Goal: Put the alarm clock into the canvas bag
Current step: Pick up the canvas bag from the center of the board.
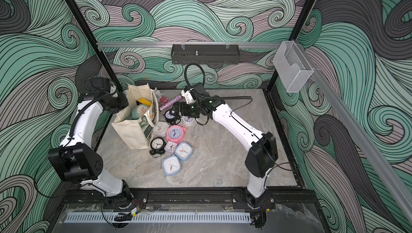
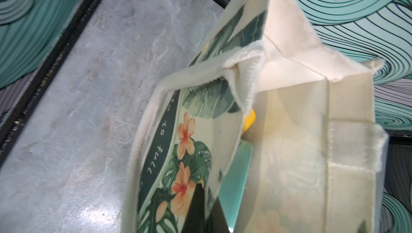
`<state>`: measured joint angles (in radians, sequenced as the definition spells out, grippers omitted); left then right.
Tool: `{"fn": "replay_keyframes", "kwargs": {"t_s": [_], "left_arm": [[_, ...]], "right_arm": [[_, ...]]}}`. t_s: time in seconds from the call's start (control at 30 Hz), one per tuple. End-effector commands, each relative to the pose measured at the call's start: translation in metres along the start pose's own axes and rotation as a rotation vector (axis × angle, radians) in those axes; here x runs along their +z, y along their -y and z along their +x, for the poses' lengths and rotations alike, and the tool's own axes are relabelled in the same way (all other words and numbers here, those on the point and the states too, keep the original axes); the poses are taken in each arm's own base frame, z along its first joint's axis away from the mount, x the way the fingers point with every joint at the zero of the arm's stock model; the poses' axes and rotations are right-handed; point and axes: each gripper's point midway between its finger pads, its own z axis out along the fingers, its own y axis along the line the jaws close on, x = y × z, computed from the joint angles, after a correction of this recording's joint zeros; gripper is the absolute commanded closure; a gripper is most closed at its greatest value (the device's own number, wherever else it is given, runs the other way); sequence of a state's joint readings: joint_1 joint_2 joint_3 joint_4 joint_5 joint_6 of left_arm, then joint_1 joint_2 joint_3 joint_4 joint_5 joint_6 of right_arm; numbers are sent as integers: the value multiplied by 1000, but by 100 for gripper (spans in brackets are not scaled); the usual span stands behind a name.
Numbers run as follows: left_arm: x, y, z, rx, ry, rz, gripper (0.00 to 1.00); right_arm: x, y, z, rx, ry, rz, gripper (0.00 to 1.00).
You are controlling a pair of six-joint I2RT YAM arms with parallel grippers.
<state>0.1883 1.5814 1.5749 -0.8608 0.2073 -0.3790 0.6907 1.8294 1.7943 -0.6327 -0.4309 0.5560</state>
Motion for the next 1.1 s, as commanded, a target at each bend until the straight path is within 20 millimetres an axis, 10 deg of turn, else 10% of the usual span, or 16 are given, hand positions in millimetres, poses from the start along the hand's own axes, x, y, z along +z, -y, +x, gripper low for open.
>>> {"fn": "replay_keyframes", "kwargs": {"t_s": [0.0,0.4,0.83,0.97,1.07], "left_arm": [[-19,26,8,-11,17,123,100],[-38,55,11,-37,38,240,100],[-52,65,3,-49,64,278,100],[-64,68,-10,-48,124,280,100],[-82,70,-27,-33,183,246,100]], "right_arm": [[15,-10,-8,40,-22,-23,3],[74,-36,-41,123,-6,-24,14],[106,-22,-42,184,-42,-8,70],[102,-37,-54,118,-21,-68,100],[83,-64,-68,38,21,-145,100]]}}
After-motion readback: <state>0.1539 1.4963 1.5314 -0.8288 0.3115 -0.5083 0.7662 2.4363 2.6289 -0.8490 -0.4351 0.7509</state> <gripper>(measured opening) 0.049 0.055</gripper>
